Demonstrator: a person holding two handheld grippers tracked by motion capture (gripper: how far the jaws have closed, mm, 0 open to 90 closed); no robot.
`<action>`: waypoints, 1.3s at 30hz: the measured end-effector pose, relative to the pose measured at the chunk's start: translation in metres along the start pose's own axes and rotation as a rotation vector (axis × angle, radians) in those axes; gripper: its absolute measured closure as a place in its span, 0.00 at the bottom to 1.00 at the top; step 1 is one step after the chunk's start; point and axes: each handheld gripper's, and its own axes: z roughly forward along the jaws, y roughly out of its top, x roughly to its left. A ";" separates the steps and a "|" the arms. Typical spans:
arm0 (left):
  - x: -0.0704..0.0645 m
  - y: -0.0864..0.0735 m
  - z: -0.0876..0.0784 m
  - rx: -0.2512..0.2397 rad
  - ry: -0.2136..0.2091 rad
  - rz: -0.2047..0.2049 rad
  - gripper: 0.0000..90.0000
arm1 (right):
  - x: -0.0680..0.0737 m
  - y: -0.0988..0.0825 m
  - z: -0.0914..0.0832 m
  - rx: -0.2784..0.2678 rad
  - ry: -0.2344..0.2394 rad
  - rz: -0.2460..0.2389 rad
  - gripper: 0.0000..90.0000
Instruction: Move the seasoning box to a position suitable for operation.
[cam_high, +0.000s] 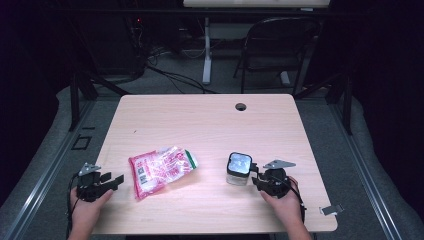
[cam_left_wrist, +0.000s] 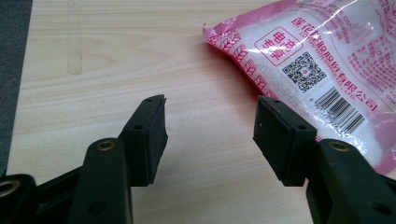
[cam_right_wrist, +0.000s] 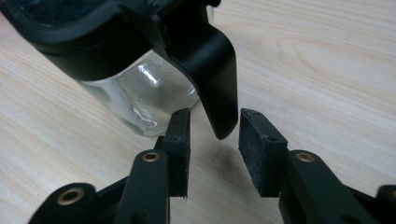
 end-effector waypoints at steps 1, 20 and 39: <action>0.000 0.000 0.000 0.000 0.000 0.000 0.49 | 0.000 0.000 0.000 0.000 0.000 0.000 0.73; 0.001 -0.001 -0.001 0.005 0.004 0.001 0.49 | 0.006 0.004 0.003 0.027 -0.088 -0.122 0.86; 0.002 -0.001 -0.002 -0.005 0.004 -0.007 0.49 | 0.012 0.003 0.002 0.036 -0.057 -0.180 0.86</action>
